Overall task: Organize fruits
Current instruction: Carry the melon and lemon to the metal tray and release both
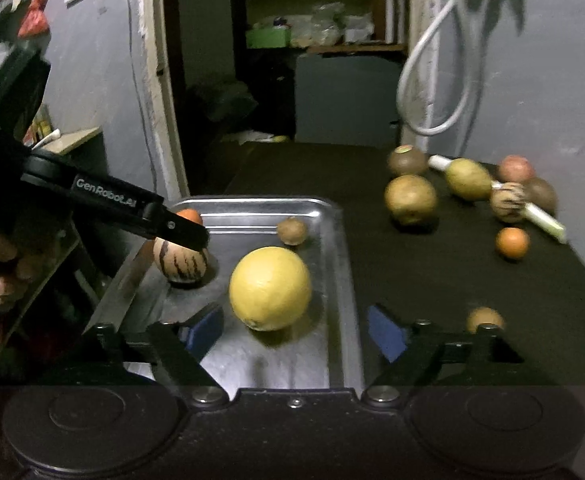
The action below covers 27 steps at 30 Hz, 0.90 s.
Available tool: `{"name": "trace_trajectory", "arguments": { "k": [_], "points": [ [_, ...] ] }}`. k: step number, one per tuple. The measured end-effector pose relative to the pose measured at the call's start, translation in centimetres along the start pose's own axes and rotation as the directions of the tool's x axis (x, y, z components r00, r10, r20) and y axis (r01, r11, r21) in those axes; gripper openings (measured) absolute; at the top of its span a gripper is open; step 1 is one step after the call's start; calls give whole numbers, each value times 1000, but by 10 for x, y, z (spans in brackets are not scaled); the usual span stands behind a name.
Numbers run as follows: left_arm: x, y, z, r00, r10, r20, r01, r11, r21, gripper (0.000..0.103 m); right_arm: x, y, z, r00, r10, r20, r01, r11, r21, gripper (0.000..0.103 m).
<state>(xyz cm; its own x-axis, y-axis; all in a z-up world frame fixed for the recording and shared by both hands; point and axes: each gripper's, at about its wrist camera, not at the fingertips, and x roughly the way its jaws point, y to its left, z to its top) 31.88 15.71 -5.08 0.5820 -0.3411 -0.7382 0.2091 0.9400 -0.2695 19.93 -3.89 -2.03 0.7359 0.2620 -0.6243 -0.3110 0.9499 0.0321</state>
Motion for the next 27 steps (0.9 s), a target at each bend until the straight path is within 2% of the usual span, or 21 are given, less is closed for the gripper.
{"name": "trace_trajectory", "arguments": {
  "k": [4, 7, 11, 18, 22, 27],
  "points": [
    [-26, -7, -10, 999, 19, 48, -18, 1000, -21, 101, -43, -11, -7, 999, -48, 19, 48, 998, 32, 97],
    [-44, -15, -20, 997, 34, 62, -33, 999, -8, 102, -77, -24, -16, 994, -106, 17, 104, 993, 63, 102],
    [-57, -33, -33, 998, 43, 48, -45, 998, 45, 102, -117, -43, -28, 981, -195, -12, 196, 976, 94, 102],
    [-59, -77, -42, 999, -30, 18, 27, 990, 138, 102, -162, -68, -34, 944, -323, -72, 327, 943, 62, 102],
    [-53, -103, -41, 997, -77, 4, 74, 980, 185, 102, -171, -75, -27, 939, -333, -85, 334, 943, -8, 102],
    [-43, -127, -34, 994, -106, -4, 104, 971, 216, 102, -170, -81, -6, 948, -309, -76, 295, 944, -150, 102]
  ]
}}
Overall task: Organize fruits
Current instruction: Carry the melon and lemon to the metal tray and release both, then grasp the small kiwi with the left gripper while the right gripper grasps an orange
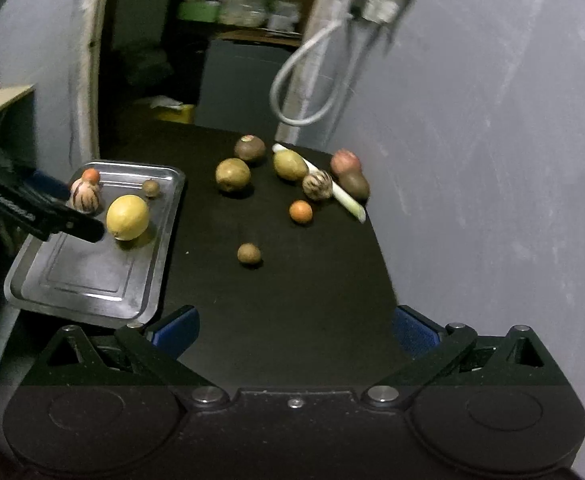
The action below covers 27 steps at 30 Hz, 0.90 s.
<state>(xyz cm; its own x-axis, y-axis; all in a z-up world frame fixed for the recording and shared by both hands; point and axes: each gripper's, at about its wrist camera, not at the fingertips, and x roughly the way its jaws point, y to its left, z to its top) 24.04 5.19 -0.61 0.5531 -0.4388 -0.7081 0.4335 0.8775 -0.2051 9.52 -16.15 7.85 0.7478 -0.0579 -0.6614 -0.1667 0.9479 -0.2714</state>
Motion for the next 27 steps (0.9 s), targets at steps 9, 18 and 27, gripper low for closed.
{"name": "trace_trajectory", "arguments": {
  "k": [9, 18, 27],
  "points": [
    [32, -26, 9, 1000, 16, -5, -16, 999, -32, 102, 39, -44, 37, 997, 61, 37, -61, 998, -8, 102],
    [78, -65, 17, 990, 143, -14, -144, 985, -95, 102, 130, -78, 69, 980, 194, 39, -195, 980, 24, 101],
    [132, -90, 22, 959, 282, -23, -283, 955, -86, 101, 228, -88, 79, 961, 278, -3, -277, 958, 74, 91]
  ]
}}
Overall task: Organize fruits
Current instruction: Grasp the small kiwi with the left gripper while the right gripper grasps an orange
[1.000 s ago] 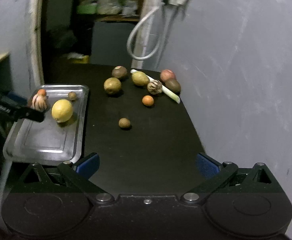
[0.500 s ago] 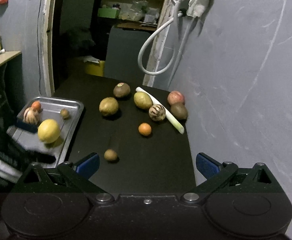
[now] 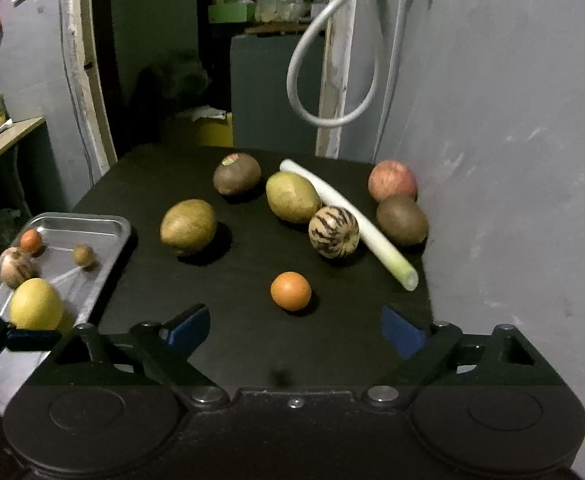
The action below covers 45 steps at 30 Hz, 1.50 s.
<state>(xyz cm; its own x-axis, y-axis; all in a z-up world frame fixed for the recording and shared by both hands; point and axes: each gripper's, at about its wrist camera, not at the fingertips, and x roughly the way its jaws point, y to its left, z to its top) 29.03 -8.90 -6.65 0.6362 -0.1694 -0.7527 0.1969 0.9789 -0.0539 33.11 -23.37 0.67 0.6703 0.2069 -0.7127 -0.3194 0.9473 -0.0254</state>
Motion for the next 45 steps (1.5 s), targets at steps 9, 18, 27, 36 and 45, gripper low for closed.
{"name": "trace_trajectory", "arguments": {
  "k": [9, 18, 27, 36, 45],
  "points": [
    [26, -13, 0, 998, 55, 7, -55, 998, -15, 94, 62, -15, 1, 997, 63, -51, -62, 998, 23, 80],
    [39, -22, 5, 998, 52, 28, -52, 999, -15, 81, 92, -14, 2, 993, 101, -55, -100, 995, 12, 62],
    [45, -26, 11, 998, 34, 50, -34, 999, 8, 57, 98, -13, 0, 993, 107, -51, -106, 994, 17, 42],
    [45, -25, 12, 998, 10, 55, -11, 1000, 15, 29, 96, -14, -3, 994, 107, -28, -106, 994, 36, 36],
    [21, -13, 14, 998, -20, 64, 21, 1000, -14, 28, 70, -4, -6, 995, 102, 5, -102, 994, 45, 36]
  ]
}}
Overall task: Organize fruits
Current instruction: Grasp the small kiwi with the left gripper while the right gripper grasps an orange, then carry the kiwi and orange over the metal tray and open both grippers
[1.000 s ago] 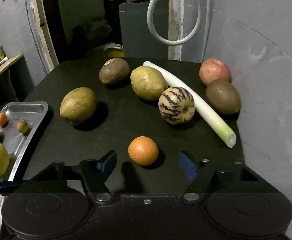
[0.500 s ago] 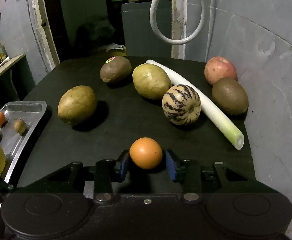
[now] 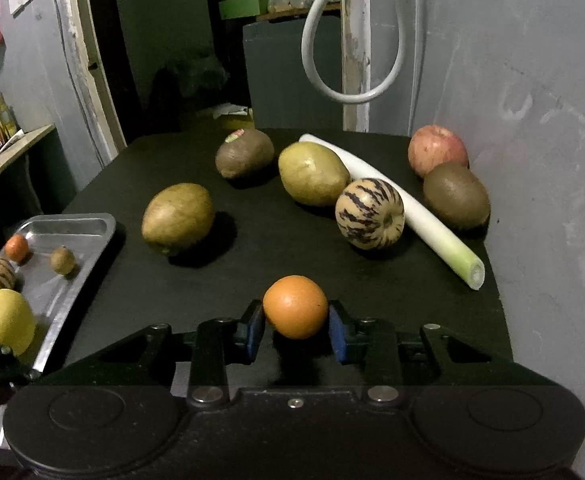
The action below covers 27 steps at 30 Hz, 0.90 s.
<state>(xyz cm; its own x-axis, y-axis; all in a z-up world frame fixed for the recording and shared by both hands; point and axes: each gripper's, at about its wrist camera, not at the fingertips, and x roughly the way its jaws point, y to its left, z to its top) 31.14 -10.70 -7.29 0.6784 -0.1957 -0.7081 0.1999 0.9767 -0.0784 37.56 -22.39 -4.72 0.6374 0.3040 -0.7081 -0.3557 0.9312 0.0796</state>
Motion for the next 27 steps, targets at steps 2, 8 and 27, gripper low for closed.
{"name": "trace_trajectory", "arguments": {
  "k": [2, 8, 27],
  "points": [
    [-9, 5, 1, 1000, -6, 10, 6, 1000, -1, 28, -9, 5, -1, 1000, -3, 11, 3, 1000, 6, 36],
    [-46, 26, 1, 999, -20, 44, 20, 1000, -7, 28, -34, 26, -1, 999, -16, 40, 15, 1000, 23, 36],
    [-133, 138, -31, 998, 24, 54, -20, 997, -70, 28, -90, 169, -30, 997, 6, 72, -9, 999, 42, 36]
  ]
}}
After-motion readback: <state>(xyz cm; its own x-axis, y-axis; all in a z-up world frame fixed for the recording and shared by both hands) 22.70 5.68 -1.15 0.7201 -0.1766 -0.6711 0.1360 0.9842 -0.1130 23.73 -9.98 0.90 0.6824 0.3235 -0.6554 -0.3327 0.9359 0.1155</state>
